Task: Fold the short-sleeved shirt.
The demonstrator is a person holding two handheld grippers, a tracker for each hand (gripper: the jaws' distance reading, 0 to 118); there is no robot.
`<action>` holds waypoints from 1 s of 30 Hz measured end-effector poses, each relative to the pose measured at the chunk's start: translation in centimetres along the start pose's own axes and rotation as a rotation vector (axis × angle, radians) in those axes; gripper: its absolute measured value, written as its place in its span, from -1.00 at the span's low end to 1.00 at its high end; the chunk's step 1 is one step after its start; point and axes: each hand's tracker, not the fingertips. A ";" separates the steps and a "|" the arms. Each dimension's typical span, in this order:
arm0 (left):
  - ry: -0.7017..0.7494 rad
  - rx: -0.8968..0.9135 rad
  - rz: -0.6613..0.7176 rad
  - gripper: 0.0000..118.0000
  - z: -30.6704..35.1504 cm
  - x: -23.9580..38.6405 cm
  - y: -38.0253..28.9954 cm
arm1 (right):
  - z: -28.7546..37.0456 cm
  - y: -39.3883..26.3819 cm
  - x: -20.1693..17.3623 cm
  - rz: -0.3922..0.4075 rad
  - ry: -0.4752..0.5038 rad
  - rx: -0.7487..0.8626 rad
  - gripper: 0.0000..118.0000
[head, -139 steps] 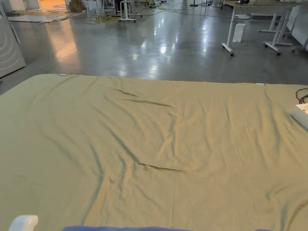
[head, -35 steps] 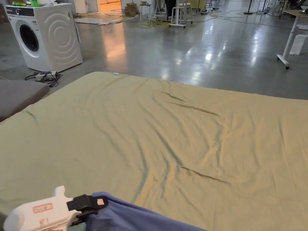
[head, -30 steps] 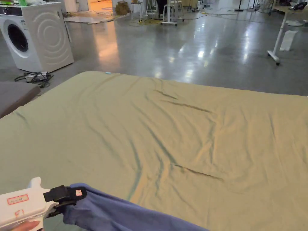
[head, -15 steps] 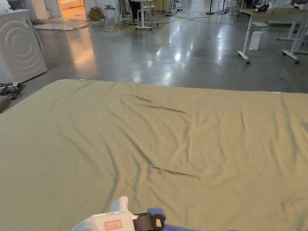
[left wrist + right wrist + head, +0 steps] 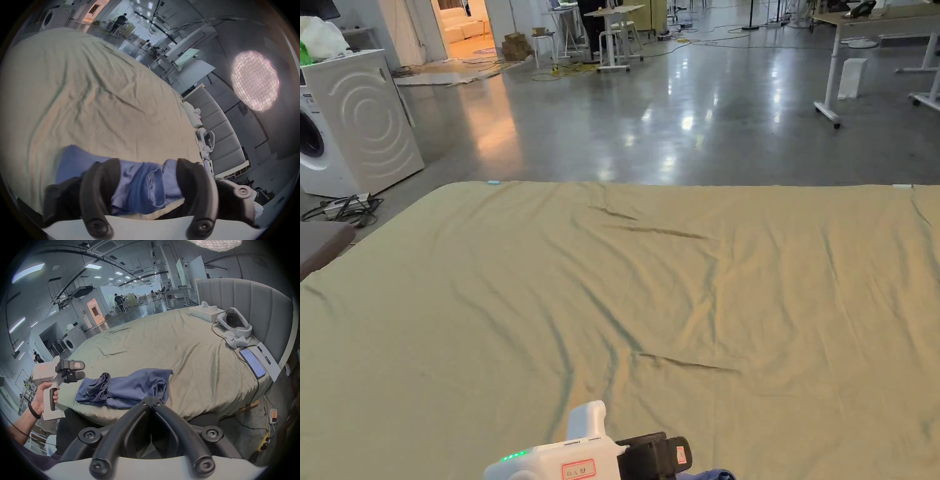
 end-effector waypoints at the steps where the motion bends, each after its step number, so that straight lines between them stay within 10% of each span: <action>1: -0.002 -0.039 0.026 -0.79 -0.8 -0.5 -0.5 | 0.0 0.0 -0.1 0.003 0.002 -0.001 -1.00; 15: -0.122 -0.116 0.103 -0.86 -5.7 -2.1 -3.8 | 0.1 0.2 -0.5 0.020 -0.015 -0.027 -1.00; 17: -0.187 -0.016 0.109 -0.56 -2.4 -3.3 -2.6 | 0.3 0.4 -0.7 0.036 -0.013 -0.018 -1.00; 20: -0.124 0.036 0.156 0.65 2.0 -6.1 -0.5 | -0.2 0.5 -0.7 0.017 0.019 -0.020 -1.00; 25: 0.007 0.095 0.323 0.69 5.7 -12.2 0.6 | -1.5 0.1 -0.9 -0.025 0.065 -0.049 -1.00; 30: -0.157 -0.002 0.498 0.55 2.1 -15.2 -1.5 | -1.7 -0.1 -1.6 0.006 0.076 -0.079 -1.00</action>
